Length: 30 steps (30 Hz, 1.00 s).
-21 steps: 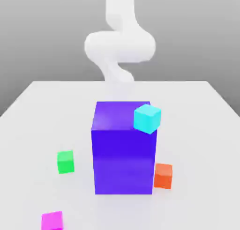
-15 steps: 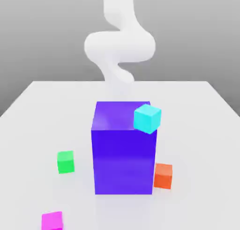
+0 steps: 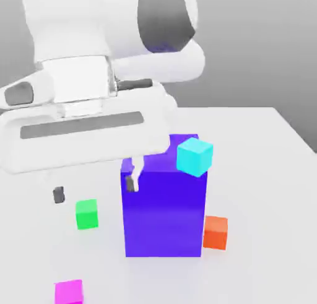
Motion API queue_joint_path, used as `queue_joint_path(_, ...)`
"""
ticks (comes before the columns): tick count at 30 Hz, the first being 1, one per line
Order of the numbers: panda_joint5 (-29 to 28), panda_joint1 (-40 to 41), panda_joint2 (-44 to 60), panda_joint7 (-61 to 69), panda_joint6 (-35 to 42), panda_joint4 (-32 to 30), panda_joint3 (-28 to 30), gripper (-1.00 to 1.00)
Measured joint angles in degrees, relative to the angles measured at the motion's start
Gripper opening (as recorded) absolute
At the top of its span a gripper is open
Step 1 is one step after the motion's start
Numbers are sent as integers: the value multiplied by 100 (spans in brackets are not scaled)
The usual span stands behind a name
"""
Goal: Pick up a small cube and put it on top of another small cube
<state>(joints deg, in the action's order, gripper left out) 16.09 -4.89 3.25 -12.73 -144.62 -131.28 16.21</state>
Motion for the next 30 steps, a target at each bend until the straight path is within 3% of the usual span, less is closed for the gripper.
queue_joint_path(9, -177, 317, 1679, 703, -627, -24, 135, 0)
queue_joint_path(13, 101, 618, 2503, 990, -1202, 138, -188, 0)
queue_joint_path(14, 177, 690, 2667, 1049, -1323, 176, -276, -100)
queue_joint_path(22, 112, 636, 2540, 1005, -1221, 145, -207, -100)
queue_joint_path(25, -214, 452, 1960, 788, -793, -2, 49, -100)
queue_joint_path(30, -1034, 567, 1148, 1899, -502, -468, 332, -100)
